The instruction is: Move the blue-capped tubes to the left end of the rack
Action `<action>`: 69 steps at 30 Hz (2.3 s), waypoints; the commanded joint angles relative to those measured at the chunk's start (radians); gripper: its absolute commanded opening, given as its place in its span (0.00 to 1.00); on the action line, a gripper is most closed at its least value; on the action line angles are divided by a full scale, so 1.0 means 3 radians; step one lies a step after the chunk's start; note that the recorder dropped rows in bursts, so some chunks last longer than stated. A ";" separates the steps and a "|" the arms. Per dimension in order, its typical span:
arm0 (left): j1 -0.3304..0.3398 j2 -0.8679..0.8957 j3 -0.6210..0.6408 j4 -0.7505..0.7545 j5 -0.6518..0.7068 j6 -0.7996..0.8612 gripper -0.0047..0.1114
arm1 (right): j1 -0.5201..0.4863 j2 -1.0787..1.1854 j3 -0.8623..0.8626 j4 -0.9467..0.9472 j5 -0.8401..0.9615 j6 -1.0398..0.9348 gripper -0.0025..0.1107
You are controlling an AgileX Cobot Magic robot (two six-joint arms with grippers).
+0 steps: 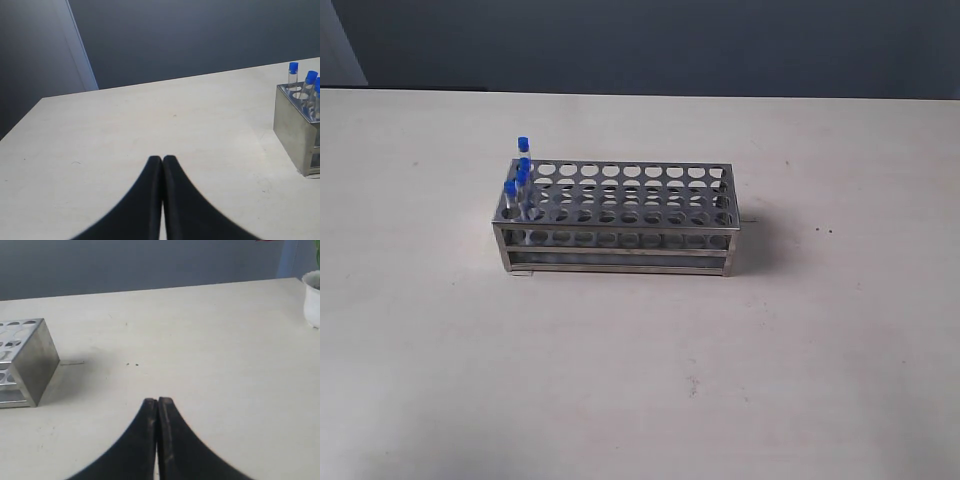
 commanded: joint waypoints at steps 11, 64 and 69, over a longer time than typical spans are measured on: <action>-0.0023 0.0015 -0.0006 -0.0008 -0.0045 -0.0012 0.04 | -0.0020 -0.0022 0.0057 0.0065 -0.0363 -0.0014 0.02; -0.0023 0.0015 -0.0006 -0.0008 -0.0045 -0.0012 0.04 | -0.0020 -0.0022 0.0057 0.0065 -0.0354 0.0001 0.02; -0.0023 0.0015 -0.0006 -0.0008 -0.0045 -0.0012 0.04 | -0.0020 -0.0022 0.0057 0.0065 -0.0354 0.0001 0.02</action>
